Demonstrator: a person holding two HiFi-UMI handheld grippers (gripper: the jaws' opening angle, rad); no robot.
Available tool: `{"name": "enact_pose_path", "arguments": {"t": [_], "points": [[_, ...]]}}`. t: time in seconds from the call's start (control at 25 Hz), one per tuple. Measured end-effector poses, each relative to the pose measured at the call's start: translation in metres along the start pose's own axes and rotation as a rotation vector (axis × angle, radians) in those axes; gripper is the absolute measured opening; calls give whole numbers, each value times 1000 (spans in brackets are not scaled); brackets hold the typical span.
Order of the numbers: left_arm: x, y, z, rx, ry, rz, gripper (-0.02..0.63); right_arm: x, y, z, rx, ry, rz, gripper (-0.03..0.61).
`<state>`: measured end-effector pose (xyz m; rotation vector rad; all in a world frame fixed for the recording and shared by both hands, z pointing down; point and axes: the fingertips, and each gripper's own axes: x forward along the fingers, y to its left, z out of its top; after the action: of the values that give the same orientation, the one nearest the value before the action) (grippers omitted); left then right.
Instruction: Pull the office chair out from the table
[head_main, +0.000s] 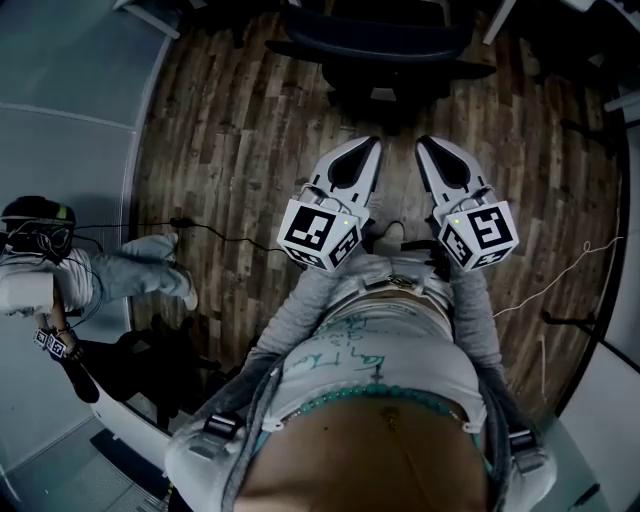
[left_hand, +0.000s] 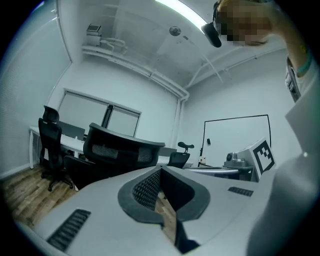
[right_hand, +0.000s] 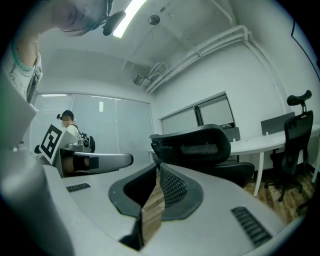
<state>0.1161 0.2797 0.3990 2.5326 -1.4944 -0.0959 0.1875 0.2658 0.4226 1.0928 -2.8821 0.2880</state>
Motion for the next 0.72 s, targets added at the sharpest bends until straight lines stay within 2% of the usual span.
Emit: {"name": "enact_pose_path", "arguments": {"t": [0.52, 0.72], "points": [[-1, 18, 10, 65, 21, -59, 11, 28, 19, 6, 22, -33, -28, 35], [-4, 55, 19, 64, 22, -108, 11, 62, 38, 12, 30, -46, -71, 34]]}}
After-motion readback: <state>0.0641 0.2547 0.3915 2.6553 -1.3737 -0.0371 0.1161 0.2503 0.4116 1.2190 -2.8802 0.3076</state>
